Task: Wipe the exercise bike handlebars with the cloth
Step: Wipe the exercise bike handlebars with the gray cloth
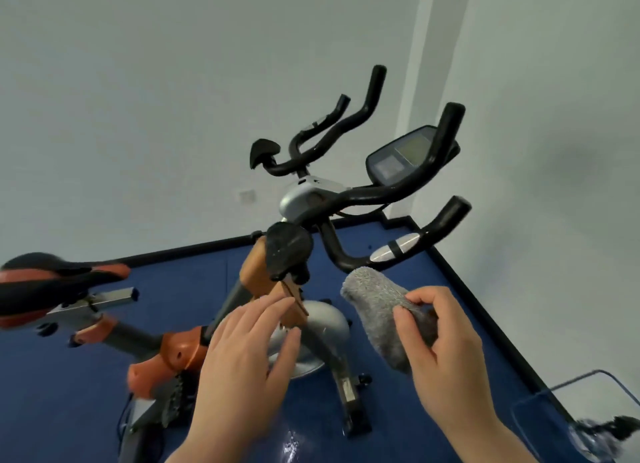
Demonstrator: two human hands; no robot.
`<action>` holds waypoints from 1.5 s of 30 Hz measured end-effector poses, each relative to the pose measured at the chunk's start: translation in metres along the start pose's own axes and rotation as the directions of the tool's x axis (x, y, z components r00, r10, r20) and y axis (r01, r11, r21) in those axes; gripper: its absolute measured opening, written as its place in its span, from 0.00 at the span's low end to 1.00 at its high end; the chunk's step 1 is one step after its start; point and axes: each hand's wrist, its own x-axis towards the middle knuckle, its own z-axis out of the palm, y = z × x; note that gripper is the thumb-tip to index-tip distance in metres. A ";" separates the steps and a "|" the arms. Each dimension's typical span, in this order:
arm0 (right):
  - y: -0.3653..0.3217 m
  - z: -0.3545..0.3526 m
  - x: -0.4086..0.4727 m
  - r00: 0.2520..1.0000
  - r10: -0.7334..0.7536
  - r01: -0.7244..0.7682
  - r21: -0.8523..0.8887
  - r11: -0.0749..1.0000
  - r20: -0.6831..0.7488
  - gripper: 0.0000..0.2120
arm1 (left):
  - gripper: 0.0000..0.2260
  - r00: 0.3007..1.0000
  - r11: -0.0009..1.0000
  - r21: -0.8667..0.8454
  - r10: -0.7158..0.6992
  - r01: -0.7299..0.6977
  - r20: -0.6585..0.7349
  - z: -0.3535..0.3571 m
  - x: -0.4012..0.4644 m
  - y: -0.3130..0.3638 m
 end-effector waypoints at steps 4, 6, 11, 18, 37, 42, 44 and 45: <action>-0.035 0.037 0.004 0.996 0.057 -0.054 0.035 0.998 -0.076 0.07 | 0.16 0.999 0.999 0.009 0.045 -0.045 0.021 -0.037 0.013 -0.043; -0.045 0.046 0.007 0.994 0.070 -0.068 0.029 0.997 -0.088 0.06 | 0.17 0.998 0.999 -0.014 0.049 -0.049 0.037 -0.046 0.020 -0.055; -0.052 0.062 0.030 0.990 0.055 -0.057 -0.019 0.998 -0.126 0.03 | 0.16 0.997 0.996 -0.075 0.057 -0.053 0.052 -0.045 0.052 -0.071; -0.048 0.097 0.092 0.991 -0.135 0.133 -0.118 0.984 -0.006 0.04 | 0.17 0.995 0.994 -0.088 0.075 -0.068 0.071 -0.026 0.102 -0.080; -0.034 0.184 0.133 0.994 0.061 -0.014 -0.458 0.889 0.088 0.10 | 0.09 0.952 0.753 -0.630 0.015 0.191 0.306 0.031 0.183 -0.135; -0.038 0.162 0.107 0.951 0.302 -0.299 -0.414 0.860 -0.059 0.11 | 0.11 0.924 0.725 -0.669 0.122 0.167 0.363 0.025 0.196 -0.152; -0.044 0.168 0.117 0.939 0.333 -0.333 -0.454 0.826 -0.083 0.11 | 0.11 0.904 0.708 -0.685 0.165 0.169 0.394 0.024 0.201 -0.158; -0.047 0.175 0.126 0.939 0.328 -0.340 -0.446 0.828 -0.106 0.11 | 0.11 0.893 0.696 -0.696 0.186 0.174 0.410 0.025 0.204 -0.161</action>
